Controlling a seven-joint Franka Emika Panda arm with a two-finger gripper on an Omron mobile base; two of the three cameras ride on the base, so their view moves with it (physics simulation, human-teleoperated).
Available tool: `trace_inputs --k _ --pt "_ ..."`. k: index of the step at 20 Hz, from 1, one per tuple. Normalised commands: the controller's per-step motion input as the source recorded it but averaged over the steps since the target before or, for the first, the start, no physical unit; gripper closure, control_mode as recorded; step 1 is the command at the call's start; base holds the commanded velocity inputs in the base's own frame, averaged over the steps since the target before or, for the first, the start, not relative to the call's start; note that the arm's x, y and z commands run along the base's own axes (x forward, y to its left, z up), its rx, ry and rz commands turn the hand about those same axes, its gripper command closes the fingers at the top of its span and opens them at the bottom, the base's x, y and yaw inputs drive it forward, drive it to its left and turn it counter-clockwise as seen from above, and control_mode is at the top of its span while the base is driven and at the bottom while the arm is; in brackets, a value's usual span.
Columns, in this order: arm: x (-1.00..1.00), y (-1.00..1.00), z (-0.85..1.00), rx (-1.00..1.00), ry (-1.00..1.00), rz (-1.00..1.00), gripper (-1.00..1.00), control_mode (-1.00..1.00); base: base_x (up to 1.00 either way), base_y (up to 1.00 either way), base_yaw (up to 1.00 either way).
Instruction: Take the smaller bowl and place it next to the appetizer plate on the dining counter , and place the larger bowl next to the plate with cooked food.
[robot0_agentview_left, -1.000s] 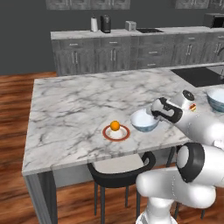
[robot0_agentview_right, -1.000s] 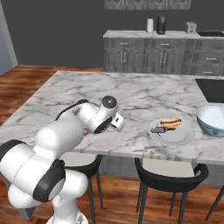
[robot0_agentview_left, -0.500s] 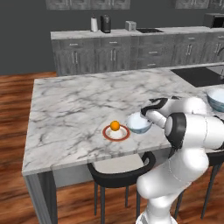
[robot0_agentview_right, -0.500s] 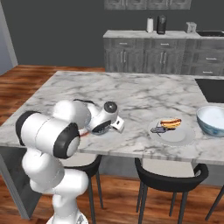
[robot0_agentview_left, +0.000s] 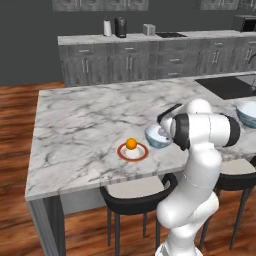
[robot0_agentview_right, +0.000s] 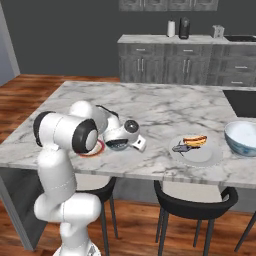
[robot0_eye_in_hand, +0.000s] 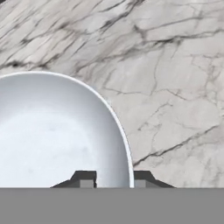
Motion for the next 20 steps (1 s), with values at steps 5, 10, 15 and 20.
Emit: trace_inputs --k 5,10,15,20 --pt "-0.39 -0.11 0.77 0.0 0.0 0.0 -1.0 -1.0 0.0 0.0 0.0" --pt "-0.49 -0.01 1.0 -0.01 0.0 0.0 -1.0 -1.0 0.0 0.0 0.0" --pt "-0.49 -0.15 1.0 -0.06 -0.01 0.0 -1.0 -1.0 0.0 0.0 0.0" --pt "-0.71 -0.12 1.0 -0.03 -0.01 0.0 -1.0 -1.0 0.0 0.0 0.0"
